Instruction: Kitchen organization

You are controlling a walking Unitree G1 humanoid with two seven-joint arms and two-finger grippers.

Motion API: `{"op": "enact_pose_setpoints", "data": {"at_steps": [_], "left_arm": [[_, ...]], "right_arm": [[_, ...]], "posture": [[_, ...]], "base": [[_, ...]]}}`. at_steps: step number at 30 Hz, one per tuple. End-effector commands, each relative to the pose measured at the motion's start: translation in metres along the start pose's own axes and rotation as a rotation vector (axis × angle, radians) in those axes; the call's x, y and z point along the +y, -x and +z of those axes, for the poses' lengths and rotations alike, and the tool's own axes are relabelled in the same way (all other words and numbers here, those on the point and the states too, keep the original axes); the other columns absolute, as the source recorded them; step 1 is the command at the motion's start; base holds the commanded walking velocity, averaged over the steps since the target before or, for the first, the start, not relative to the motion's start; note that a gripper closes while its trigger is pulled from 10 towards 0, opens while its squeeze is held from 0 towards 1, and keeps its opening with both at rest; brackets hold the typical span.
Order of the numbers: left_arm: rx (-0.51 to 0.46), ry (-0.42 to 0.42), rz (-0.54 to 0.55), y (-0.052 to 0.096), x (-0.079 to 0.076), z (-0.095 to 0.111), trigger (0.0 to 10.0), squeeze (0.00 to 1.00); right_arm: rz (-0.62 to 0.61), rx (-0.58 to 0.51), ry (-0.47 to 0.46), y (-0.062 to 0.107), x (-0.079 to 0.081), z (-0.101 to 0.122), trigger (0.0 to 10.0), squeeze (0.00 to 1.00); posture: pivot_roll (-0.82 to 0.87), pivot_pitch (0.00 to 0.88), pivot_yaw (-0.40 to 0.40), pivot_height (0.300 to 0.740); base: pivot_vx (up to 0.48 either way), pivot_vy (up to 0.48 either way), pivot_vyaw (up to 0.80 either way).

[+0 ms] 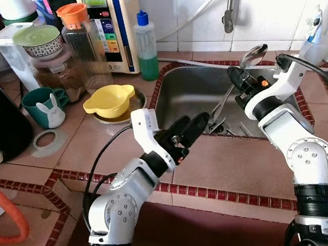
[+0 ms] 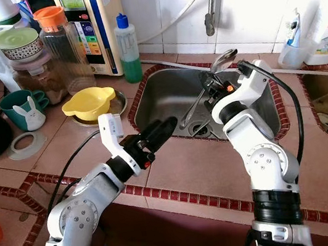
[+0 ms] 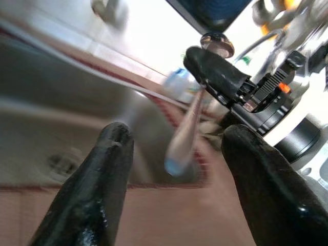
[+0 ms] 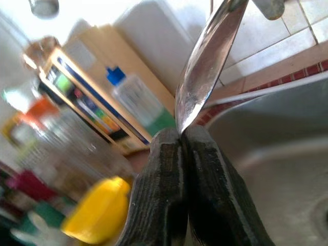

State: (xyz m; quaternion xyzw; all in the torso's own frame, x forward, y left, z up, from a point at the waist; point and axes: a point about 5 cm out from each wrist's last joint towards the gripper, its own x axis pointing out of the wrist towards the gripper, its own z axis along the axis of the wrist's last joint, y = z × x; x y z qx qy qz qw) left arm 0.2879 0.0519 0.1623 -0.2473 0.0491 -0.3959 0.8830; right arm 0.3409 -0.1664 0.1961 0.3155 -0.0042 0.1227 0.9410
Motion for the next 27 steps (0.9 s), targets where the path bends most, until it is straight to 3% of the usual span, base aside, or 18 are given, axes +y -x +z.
{"op": "enact_pose_setpoints", "data": {"at_steps": [1, 4, 9, 10, 11, 16, 24, 25, 26, 27], "left_arm": [[-0.016, -0.106, 0.005, 0.000, 0.000, 0.005, 10.0, 1.00], [-0.014, -0.137, 0.018, 0.001, 0.002, 0.006, 10.0, 1.00], [-0.006, -0.225, 0.015, 0.007, 0.002, 0.003, 10.0, 1.00], [-0.006, -0.225, 0.015, 0.007, 0.002, 0.003, 10.0, 1.00], [-0.005, -0.242, 0.017, 0.009, 0.002, 0.002, 10.0, 1.00], [0.008, -0.283, 0.008, 0.011, 0.000, -0.001, 10.0, 1.00], [0.012, -0.318, -0.001, 0.012, 0.000, -0.002, 10.0, 1.00], [0.011, -0.322, 0.001, 0.012, 0.000, -0.002, 10.0, 1.00], [0.011, -0.322, 0.002, 0.012, 0.000, -0.002, 10.0, 1.00], [0.010, -0.323, 0.003, 0.012, 0.000, -0.002, 10.0, 1.00]], "right_arm": [[0.035, 0.024, 0.086, -0.008, 0.002, -0.002, 0.0, 0.00], [0.063, 0.060, 0.179, -0.015, 0.000, -0.005, 0.0, 0.00], [0.079, 0.127, 0.462, -0.032, -0.012, -0.013, 0.0, 0.00], [0.079, 0.127, 0.462, -0.032, -0.012, -0.013, 0.0, 0.00], [0.072, 0.155, 0.568, -0.035, -0.019, -0.017, 0.0, 0.00], [-0.005, 0.232, 0.769, -0.035, -0.041, -0.024, 0.0, 0.00], [-0.082, 0.274, 0.884, -0.030, -0.065, -0.021, 0.0, 0.00], [-0.101, 0.286, 0.925, -0.029, -0.070, -0.020, 4.0, 0.00], [-0.105, 0.285, 0.927, -0.028, -0.071, -0.018, 4.9, 0.00], [-0.106, 0.279, 0.923, -0.028, -0.072, -0.017, 4.9, 0.00]], "posture": [[0.05, 0.007, 0.014, 0.740], [0.06, 0.007, 0.015, 0.740], [0.08, 0.008, 0.012, 0.740], [0.08, 0.008, 0.012, 0.740], [0.09, 0.008, 0.012, 0.740], [0.10, 0.008, 0.017, 0.740], [0.11, 0.010, 0.018, 0.740], [0.11, 0.011, 0.018, 0.740], [0.11, 0.011, 0.018, 0.740], [0.11, 0.011, 0.018, 0.740]], "base": [[0.000, 0.000, 0.00], [0.000, 0.000, 0.00], [0.000, 0.000, 0.00], [0.000, 0.000, 0.00], [0.000, 0.000, 0.00], [0.000, 0.000, 0.00], [0.000, 0.000, 0.00], [0.000, 0.000, 0.00], [0.000, 0.000, 0.00], [0.000, 0.000, 0.00]]}}
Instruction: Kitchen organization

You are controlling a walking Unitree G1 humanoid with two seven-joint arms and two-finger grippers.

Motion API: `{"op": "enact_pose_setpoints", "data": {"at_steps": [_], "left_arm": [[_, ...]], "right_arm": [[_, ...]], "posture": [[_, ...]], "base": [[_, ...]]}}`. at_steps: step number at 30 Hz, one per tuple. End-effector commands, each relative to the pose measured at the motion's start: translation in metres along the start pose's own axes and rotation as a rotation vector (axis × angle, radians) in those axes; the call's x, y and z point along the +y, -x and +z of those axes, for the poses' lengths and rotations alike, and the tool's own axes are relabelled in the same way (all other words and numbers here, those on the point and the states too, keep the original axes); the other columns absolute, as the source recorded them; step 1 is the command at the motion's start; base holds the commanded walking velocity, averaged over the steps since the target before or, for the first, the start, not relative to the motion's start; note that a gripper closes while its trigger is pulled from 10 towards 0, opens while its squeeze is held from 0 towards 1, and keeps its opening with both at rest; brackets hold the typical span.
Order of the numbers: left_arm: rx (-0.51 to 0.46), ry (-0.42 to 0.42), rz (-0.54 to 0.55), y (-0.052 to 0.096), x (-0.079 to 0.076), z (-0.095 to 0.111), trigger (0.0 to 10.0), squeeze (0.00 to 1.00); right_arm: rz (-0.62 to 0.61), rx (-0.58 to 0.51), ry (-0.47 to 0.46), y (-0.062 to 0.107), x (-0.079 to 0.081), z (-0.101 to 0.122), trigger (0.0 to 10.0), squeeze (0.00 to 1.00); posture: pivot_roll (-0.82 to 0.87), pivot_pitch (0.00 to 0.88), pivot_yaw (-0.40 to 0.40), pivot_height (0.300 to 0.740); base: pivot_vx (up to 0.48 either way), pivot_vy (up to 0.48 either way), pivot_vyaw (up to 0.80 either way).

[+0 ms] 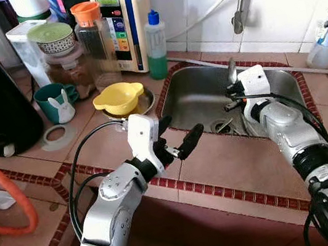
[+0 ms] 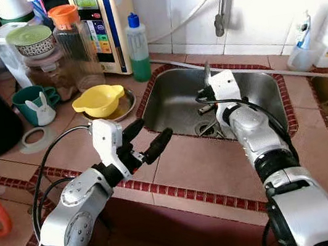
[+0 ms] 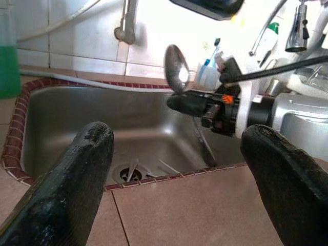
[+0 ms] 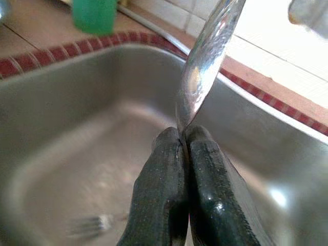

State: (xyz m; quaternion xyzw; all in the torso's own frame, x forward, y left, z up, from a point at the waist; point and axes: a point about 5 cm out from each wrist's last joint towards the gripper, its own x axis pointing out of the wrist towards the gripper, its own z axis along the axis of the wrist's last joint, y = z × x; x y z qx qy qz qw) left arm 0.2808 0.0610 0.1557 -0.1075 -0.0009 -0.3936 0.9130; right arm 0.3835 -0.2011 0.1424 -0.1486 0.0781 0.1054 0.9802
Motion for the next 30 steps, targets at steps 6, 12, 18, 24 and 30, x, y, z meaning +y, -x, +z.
{"op": "enact_pose_setpoints", "data": {"at_steps": [6, 12, 18, 24, 30], "left_arm": [[-0.012, -0.027, -0.014, -0.0003, -0.0032, 0.0021, 10.0, 1.00], [-0.011, -0.032, -0.014, -0.0007, -0.0034, 0.0016, 10.0, 1.00], [-0.011, -0.038, -0.014, -0.0008, -0.0038, 0.0013, 10.0, 1.00], [-0.012, -0.041, -0.008, -0.0010, -0.0036, 0.0009, 10.0, 1.00], [-0.014, -0.043, -0.005, -0.0018, -0.0034, 0.0007, 10.0, 1.00]], "right_arm": [[-0.020, 0.025, 0.075, 0.0000, -0.0072, -0.0022, 10.0, 0.00], [0.008, 0.013, 0.116, -0.0012, -0.0055, -0.0005, 10.0, 1.00], [0.038, 0.018, 0.139, -0.0021, -0.0027, -0.0005, 10.0, 1.00], [0.062, 0.019, 0.149, -0.0019, 0.0001, -0.0027, 10.0, 1.00], [0.075, 0.020, 0.153, -0.0015, 0.0005, -0.0037, 10.0, 1.00]], "posture": [[0.11, 0.011, 0.018, 0.740], [0.11, 0.012, 0.019, 0.740], [0.11, 0.014, 0.015, 0.740], [0.11, 0.014, 0.013, 0.740], [0.10, 0.013, 0.011, 0.740]], "base": [[0.000, 0.000, 0.00], [0.000, 0.000, 0.00], [0.000, 0.000, 0.00], [0.000, 0.000, 0.00], [0.000, 0.000, 0.00]]}}
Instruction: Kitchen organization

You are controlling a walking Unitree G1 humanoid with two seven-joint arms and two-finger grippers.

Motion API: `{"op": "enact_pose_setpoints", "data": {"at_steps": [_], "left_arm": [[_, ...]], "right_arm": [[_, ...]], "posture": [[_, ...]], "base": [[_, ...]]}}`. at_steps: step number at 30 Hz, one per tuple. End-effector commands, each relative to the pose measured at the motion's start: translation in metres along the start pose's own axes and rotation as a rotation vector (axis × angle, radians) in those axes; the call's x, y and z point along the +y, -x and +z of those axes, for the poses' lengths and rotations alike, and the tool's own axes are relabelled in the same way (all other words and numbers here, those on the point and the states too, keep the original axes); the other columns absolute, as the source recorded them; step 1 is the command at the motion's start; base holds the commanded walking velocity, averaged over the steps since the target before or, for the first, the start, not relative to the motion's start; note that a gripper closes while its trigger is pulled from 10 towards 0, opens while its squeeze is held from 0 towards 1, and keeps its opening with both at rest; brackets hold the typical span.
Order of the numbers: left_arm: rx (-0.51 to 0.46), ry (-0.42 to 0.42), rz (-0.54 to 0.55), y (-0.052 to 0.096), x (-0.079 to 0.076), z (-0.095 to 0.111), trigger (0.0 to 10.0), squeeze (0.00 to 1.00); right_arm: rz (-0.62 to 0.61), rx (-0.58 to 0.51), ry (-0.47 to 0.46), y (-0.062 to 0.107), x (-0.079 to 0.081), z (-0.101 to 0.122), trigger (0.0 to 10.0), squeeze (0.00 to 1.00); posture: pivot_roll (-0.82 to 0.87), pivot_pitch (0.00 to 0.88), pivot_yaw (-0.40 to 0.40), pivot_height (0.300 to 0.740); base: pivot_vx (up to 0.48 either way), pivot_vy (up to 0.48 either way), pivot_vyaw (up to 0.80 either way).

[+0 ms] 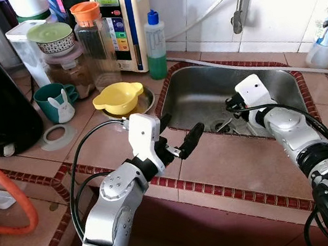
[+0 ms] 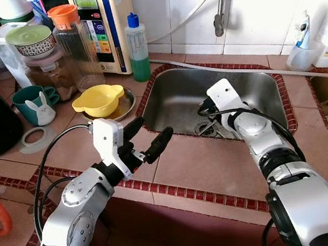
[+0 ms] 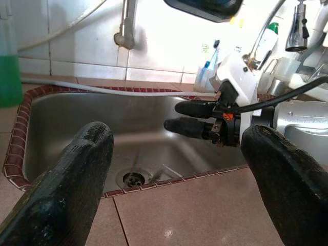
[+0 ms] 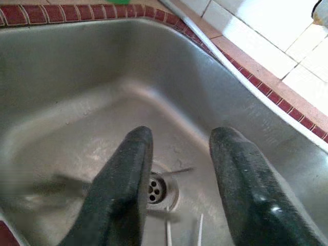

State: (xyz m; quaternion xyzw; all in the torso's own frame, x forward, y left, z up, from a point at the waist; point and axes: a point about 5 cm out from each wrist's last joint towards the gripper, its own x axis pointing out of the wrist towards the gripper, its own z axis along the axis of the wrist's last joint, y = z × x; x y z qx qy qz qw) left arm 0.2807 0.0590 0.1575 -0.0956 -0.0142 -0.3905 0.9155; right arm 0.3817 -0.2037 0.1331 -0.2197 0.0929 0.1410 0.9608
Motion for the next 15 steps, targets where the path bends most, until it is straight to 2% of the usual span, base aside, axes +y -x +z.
{"op": "enact_pose_setpoints", "data": {"at_steps": [1, 8, 9, 10, 15], "left_arm": [[0.000, -0.010, -0.009, -0.001, -0.002, -0.001, 10.0, 1.00], [0.009, -0.031, 0.014, -0.001, 0.001, -0.002, 10.0, 1.00], [0.020, -0.081, 0.050, -0.001, 0.006, -0.003, 10.0, 1.00], [0.020, -0.095, 0.068, -0.002, 0.009, -0.003, 10.0, 1.00], [0.016, -0.119, 0.103, -0.006, 0.019, 0.000, 10.0, 1.00]], "right_arm": [[0.009, -0.018, 0.006, -0.002, -0.001, 0.006, 10.0, 1.00], [-0.001, -0.052, -0.014, -0.002, -0.004, 0.012, 10.0, 1.00], [-0.003, -0.077, -0.039, -0.001, -0.006, 0.015, 10.0, 1.00], [0.003, -0.104, -0.058, 0.000, -0.007, 0.017, 10.0, 1.00], [-0.007, -0.183, -0.137, 0.005, -0.013, 0.021, 10.0, 1.00]], "posture": [[0.10, 0.013, 0.010, 0.740], [0.10, 0.014, 0.010, 0.740], [0.10, 0.015, 0.010, 0.740], [0.09, 0.016, 0.010, 0.740], [0.07, 0.022, 0.011, 0.740]], "base": [[0.000, 0.000, 0.00], [0.000, 0.000, 0.00], [0.000, 0.000, 0.00], [0.000, 0.000, 0.00], [0.000, 0.000, 0.00]]}}
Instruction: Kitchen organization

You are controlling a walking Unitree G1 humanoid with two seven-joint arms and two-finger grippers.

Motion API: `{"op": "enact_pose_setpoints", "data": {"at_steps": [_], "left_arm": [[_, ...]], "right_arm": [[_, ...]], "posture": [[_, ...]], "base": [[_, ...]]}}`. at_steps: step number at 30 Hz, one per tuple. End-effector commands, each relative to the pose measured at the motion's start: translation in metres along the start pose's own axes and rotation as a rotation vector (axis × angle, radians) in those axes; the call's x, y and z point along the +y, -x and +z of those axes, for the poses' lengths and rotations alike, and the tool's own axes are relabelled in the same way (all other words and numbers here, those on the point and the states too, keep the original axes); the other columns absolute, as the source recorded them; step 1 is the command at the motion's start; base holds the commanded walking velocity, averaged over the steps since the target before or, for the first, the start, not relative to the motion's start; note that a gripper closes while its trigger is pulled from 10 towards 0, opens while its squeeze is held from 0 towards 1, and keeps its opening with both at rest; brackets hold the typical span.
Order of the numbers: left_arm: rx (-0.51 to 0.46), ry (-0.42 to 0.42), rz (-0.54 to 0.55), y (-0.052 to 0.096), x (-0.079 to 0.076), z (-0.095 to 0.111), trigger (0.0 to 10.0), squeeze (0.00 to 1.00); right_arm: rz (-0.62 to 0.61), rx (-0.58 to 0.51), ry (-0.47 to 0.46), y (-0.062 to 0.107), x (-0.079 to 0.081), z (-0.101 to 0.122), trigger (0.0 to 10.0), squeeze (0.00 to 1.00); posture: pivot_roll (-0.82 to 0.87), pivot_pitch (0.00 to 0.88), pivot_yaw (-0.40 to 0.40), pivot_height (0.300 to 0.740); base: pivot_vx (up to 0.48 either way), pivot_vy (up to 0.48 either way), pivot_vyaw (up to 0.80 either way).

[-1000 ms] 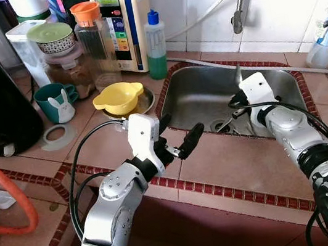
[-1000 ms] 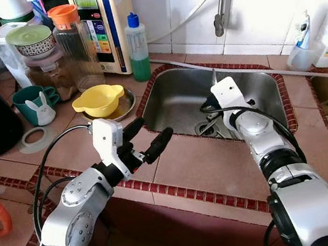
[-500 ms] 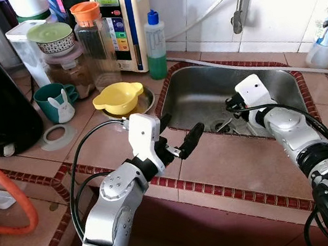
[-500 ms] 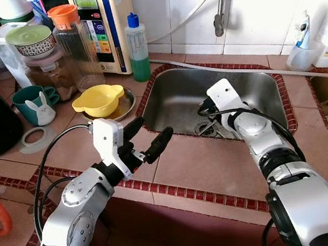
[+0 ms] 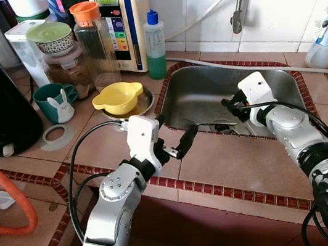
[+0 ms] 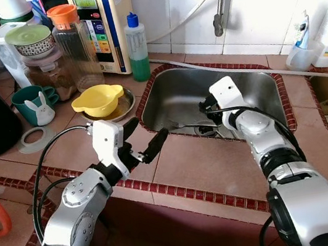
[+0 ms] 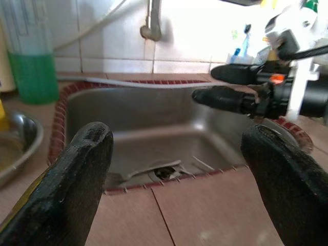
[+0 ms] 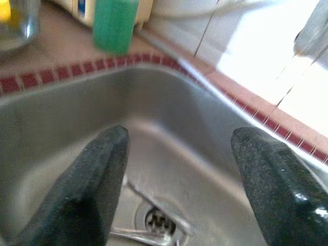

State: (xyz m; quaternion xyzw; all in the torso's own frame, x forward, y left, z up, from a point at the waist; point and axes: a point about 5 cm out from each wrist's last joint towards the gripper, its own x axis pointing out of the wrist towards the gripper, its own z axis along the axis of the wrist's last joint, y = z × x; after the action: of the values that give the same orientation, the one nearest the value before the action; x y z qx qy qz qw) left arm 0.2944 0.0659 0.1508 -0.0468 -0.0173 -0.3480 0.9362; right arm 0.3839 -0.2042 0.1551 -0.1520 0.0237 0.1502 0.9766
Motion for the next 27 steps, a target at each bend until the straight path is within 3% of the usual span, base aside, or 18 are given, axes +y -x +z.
{"op": "enact_pose_setpoints", "data": {"at_steps": [1, 5, 8, 9, 10, 11, 13, 23, 27], "left_arm": [[-0.010, -0.024, 0.015, -0.003, 0.006, 0.004, 10.0, 1.00], [-0.018, -0.079, 0.045, -0.010, 0.017, 0.007, 10.0, 1.00], [-0.019, -0.088, 0.073, -0.014, 0.024, 0.007, 10.0, 1.00], [-0.024, -0.101, 0.093, -0.016, 0.030, 0.009, 10.0, 0.62], [-0.028, -0.114, 0.117, -0.018, 0.035, 0.010, 10.0, 0.16], [-0.031, -0.124, 0.133, -0.020, 0.039, 0.011, 10.0, 0.04], [-0.030, -0.134, 0.146, -0.021, 0.043, 0.012, 10.0, 0.00], [-0.034, -0.209, 0.279, -0.038, 0.082, 0.028, 10.0, 0.00], [-0.033, -0.216, 0.287, -0.039, 0.084, 0.028, 10.0, 0.00]], "right_arm": [[-0.005, -0.043, -0.034, 0.003, -0.003, 0.004, 10.0, 1.00], [0.008, -0.137, -0.155, 0.015, 0.006, 0.010, 10.0, 1.00], [0.017, -0.164, -0.190, 0.023, 0.013, 0.013, 10.0, 1.00], [0.019, -0.181, -0.215, 0.029, 0.019, 0.016, 10.0, 0.99], [0.026, -0.197, -0.235, 0.035, 0.026, 0.019, 10.0, 0.95], [0.030, -0.206, -0.243, 0.039, 0.030, 0.021, 10.0, 0.95], [0.032, -0.214, -0.244, 0.044, 0.034, 0.023, 10.0, 0.95], [0.087, -0.177, -0.317, 0.090, 0.071, 0.028, 10.0, 0.95], [0.085, -0.165, -0.324, 0.094, 0.073, 0.029, 10.0, 0.95]], "posture": [[0.07, 0.022, 0.011, 0.740], [0.05, 0.023, 0.015, 0.740], [0.04, 0.025, 0.016, 0.740], [0.02, 0.025, 0.020, 0.740], [0.01, 0.025, 0.024, 0.740], [0.00, 0.025, 0.026, 0.740], [0.00, 0.026, 0.028, 0.740], [-0.06, 0.031, 0.045, 0.740], [-0.07, 0.033, 0.048, 0.740]], "base": [[0.000, 0.000, 0.00], [0.000, 0.000, 0.00], [0.000, 0.000, 0.00], [0.000, 0.000, 0.00], [0.000, 0.000, 0.00], [0.000, 0.000, 0.00], [0.000, 0.000, 0.00], [0.000, 0.000, 0.00], [0.000, 0.000, 0.00]]}}
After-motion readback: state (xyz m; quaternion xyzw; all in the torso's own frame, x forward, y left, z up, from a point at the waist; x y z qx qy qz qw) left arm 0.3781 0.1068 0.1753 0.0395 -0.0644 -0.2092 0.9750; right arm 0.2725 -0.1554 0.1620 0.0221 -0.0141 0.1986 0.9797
